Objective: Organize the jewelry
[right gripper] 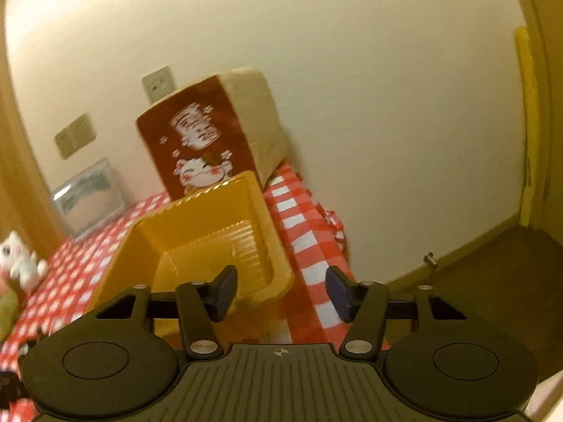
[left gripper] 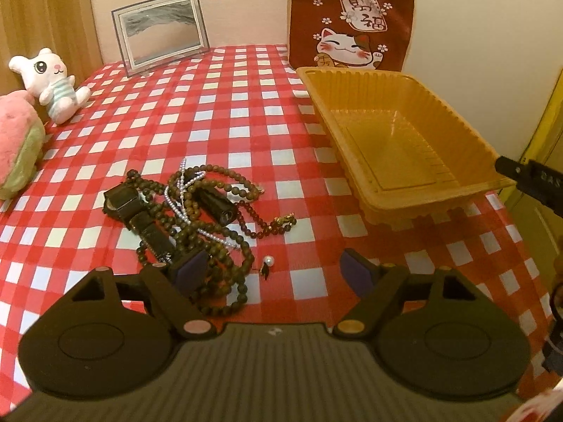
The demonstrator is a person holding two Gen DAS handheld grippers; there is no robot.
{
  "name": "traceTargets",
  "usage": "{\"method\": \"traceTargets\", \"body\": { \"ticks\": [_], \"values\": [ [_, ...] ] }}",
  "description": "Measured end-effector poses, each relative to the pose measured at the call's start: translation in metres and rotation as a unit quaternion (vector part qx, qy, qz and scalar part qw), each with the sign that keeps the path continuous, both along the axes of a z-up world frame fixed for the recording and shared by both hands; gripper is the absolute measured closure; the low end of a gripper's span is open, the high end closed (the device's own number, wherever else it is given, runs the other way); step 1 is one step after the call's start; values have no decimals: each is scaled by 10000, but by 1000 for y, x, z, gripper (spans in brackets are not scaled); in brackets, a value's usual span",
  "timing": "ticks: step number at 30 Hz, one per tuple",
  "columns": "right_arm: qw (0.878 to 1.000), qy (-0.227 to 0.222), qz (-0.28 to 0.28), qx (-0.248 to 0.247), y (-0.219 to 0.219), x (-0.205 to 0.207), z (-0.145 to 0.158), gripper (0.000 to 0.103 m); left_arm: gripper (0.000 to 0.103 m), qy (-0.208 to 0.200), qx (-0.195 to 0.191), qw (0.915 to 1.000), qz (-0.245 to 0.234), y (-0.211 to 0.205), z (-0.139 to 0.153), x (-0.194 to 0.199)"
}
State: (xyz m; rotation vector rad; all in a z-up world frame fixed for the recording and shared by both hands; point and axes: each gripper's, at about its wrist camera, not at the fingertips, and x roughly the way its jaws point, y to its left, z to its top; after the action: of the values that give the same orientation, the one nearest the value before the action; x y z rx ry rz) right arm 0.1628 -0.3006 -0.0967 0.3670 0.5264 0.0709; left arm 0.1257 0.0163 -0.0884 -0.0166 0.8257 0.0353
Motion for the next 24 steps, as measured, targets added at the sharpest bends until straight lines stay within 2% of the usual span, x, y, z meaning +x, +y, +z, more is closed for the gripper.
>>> {"method": "traceTargets", "body": {
  "ticks": [12,14,18,24],
  "values": [
    [9991,-53,-231,344,10,35,-30,80,27,95,78,9999,-10,1,-15,13],
    [9990,-29,-194,406,11,38,-32,90,27,101,85,9999,-9,1,-16,14],
    [9993,-60,-138,337,14,40,-31,94,29,91,136,9999,-53,0,-17,14],
    [9999,-75,57,95,14,38,-23,95,38,104,171,9997,-167,-1,-20,16]
  ]
}}
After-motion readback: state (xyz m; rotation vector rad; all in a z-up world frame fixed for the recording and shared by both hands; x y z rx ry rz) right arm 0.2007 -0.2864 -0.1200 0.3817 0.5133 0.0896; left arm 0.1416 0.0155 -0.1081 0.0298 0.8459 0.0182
